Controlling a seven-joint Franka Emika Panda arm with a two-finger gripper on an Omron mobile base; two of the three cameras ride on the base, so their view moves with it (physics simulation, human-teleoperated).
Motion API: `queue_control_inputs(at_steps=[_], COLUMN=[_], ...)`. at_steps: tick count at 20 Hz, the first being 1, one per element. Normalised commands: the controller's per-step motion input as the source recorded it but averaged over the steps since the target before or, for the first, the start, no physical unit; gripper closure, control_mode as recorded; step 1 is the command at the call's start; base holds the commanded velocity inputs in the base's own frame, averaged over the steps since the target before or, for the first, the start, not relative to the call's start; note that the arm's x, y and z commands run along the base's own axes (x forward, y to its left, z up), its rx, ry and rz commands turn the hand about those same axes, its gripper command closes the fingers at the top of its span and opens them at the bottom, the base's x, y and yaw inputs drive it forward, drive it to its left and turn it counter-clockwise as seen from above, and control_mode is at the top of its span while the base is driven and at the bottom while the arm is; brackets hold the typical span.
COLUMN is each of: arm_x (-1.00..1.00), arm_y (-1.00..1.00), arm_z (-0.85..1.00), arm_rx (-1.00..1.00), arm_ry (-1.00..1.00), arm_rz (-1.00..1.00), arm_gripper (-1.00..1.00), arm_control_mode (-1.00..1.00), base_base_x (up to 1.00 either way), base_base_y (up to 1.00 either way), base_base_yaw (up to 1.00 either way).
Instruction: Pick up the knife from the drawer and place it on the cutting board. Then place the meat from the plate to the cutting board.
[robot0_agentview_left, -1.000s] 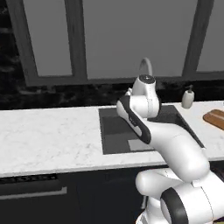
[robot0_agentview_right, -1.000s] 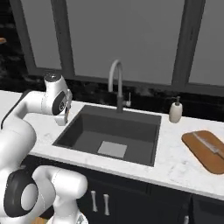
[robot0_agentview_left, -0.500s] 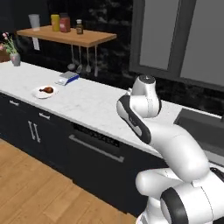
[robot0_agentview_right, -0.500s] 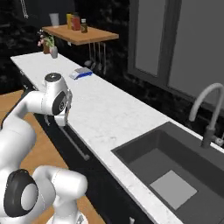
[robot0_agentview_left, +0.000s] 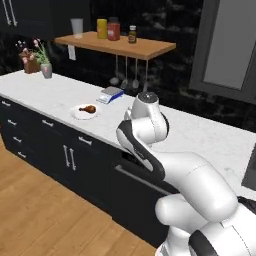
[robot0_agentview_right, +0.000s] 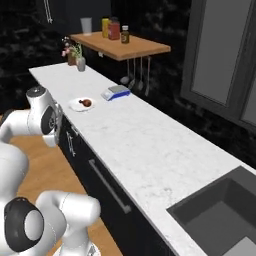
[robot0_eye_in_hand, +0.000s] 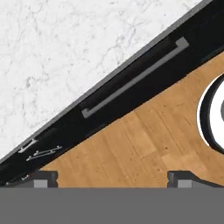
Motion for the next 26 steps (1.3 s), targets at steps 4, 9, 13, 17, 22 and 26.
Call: queue_control_inputs(at_steps=[4,9,13,17,22,26], arm_x=[0.0,0.0,0.0,0.0,0.0,0.0], arm_y=[0.0,0.0,0.0,0.0,0.0,0.0], arm_z=[0.0,0.0,0.0,0.0,0.0,0.0], arm_rx=[0.0,0.0,0.0,0.0,0.0,0.0], arm_ry=[0.0,0.0,0.0,0.0,0.0,0.0], arm_rz=[0.0,0.0,0.0,0.0,0.0,0.0], arm_gripper=[-1.0,-1.0,-1.0,-1.0,-1.0,-1.0], arm_control_mode=[1.0,1.0,1.0,1.0,1.0,1.0], base_base_x=[1.0,0.55,-0.03,0.23,0.27,0.0], base_base_y=[1.0,1.0,1.0,1.0,1.0,0.93], base_base_yaw=[-0.52,-0.5,-0.37,-0.48,-0.65,-0.6])
